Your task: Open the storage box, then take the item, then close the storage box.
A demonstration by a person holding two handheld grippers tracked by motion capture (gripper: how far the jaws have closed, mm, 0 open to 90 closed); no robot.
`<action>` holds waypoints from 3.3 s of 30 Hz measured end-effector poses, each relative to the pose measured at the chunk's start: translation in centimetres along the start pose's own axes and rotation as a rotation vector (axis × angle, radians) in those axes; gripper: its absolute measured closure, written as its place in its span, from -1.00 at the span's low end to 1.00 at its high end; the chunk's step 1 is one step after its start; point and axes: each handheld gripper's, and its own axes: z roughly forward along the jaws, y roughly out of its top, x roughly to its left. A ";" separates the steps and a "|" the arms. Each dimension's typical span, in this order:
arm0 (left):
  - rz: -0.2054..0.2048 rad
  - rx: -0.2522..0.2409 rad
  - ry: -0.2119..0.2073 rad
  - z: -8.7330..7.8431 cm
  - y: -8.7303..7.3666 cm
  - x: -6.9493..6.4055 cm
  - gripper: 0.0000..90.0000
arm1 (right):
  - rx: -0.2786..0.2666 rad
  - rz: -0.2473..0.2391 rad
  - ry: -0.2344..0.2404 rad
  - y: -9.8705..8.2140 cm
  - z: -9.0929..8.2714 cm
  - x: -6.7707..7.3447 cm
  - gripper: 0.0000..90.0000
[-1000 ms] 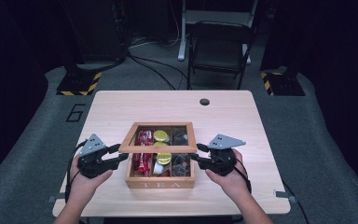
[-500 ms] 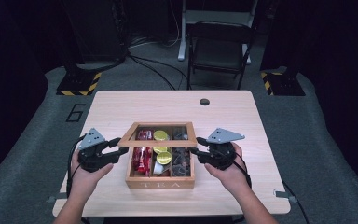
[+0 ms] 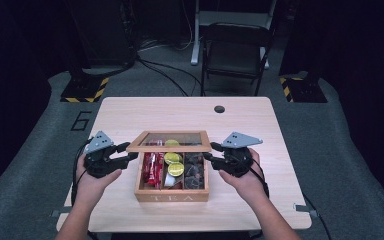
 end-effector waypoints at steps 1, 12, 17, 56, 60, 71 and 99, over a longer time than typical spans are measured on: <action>-0.001 0.002 -0.003 0.0 0.1 0.0 0.22 | -0.001 -0.002 0.003 0.1 0.0 -0.1 0.27; -0.017 -0.002 -0.014 0.1 0.6 0.5 0.22 | -0.001 0.002 -0.007 0.8 0.1 -0.3 0.27; -0.006 -0.023 0.001 0.2 0.6 0.4 0.22 | 0.000 -0.003 -0.012 0.9 0.1 -0.3 0.27; 0.000 -0.076 0.001 1.1 0.7 1.2 0.19 | -0.050 0.074 -0.076 -1.8 0.4 -0.3 0.19; 0.003 -0.075 0.003 1.1 0.7 1.1 0.19 | -0.031 0.072 -0.057 -3.2 0.6 0.5 0.21; 0.004 -0.077 0.006 1.1 0.7 1.1 0.19 | 0.001 0.071 -0.035 -4.8 1.8 1.9 0.21; 0.007 -0.078 0.018 1.2 0.5 0.8 0.19 | 0.030 0.080 0.000 -6.0 3.9 2.4 0.17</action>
